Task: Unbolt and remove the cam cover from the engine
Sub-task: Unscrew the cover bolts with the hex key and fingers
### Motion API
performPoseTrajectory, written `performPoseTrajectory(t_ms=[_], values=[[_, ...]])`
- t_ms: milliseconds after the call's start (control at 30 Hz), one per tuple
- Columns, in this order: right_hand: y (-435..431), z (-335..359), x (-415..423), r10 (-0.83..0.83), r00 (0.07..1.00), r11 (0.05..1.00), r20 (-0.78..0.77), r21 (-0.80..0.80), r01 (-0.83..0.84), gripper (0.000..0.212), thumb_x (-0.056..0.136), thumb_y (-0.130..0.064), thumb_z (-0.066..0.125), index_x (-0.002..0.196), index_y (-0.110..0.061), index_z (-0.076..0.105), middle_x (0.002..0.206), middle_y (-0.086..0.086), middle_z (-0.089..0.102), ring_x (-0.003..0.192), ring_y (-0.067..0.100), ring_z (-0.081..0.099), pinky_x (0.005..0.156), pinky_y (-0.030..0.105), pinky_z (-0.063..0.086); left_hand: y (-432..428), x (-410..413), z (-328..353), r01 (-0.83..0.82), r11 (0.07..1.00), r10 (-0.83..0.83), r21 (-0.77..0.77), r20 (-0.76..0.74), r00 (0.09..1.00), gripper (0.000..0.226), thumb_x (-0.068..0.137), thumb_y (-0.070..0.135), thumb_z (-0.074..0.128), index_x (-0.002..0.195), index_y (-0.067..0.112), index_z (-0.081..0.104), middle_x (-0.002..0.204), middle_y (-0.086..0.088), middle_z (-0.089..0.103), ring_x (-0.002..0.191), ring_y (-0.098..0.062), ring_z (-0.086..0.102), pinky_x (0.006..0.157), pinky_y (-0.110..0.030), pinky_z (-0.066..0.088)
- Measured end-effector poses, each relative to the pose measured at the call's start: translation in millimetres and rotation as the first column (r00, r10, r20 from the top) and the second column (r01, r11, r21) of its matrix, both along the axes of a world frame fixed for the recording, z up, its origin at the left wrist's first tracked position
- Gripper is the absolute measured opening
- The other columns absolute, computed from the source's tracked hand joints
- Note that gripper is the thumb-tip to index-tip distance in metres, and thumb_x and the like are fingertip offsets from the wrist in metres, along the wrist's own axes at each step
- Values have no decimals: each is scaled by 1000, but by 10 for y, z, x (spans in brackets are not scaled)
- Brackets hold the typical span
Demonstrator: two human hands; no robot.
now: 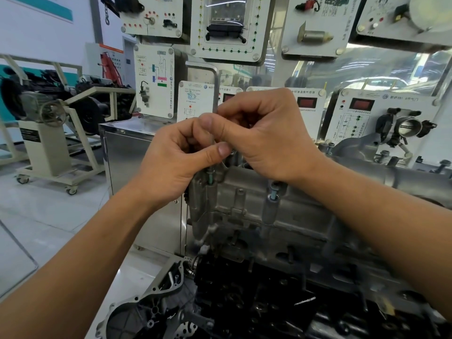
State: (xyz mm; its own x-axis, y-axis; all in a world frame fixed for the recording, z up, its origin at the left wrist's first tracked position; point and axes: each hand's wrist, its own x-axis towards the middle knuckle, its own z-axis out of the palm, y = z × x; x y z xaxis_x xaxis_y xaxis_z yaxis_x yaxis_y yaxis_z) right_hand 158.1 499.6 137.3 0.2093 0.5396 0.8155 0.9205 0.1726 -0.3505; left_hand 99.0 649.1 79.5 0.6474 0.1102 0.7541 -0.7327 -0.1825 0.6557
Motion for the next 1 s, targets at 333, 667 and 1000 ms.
performPoseTrajectory(t_ms=[333, 667, 1000], values=[[6, -1, 10, 48, 999, 991, 10, -124, -47, 31, 100, -9, 57, 79, 12, 67, 60, 20, 62, 51, 30, 59, 50, 37, 47, 111, 0, -37, 93, 996, -93, -11, -82, 992, 30, 90, 30, 58, 91, 6, 75, 88, -14, 71, 88, -31, 65, 84, -39, 53], [22, 5, 0, 66, 998, 992, 0, -106, -66, 31, 99, -13, 60, 77, 7, 69, 59, 16, 65, 51, 24, 64, 50, 31, 49, 59, 28, -45, 54, 998, -55, -6, -28, 998, 41, 82, 29, 75, 84, -7, 58, 69, 1, 67, 67, -16, 63, 66, -26, 56], [-2, 7, -19, 0, 1000, 1000, 28, -25, 1, 9, 88, -12, 75, 87, -2, 76, 69, 13, 71, 58, 20, 65, 55, 26, 51, 0, 24, -15, -12, 1000, 11, 15, 24, 1000, 50, 74, 29, 73, 86, -15, 53, 62, 8, 64, 62, -5, 62, 65, -18, 52]])
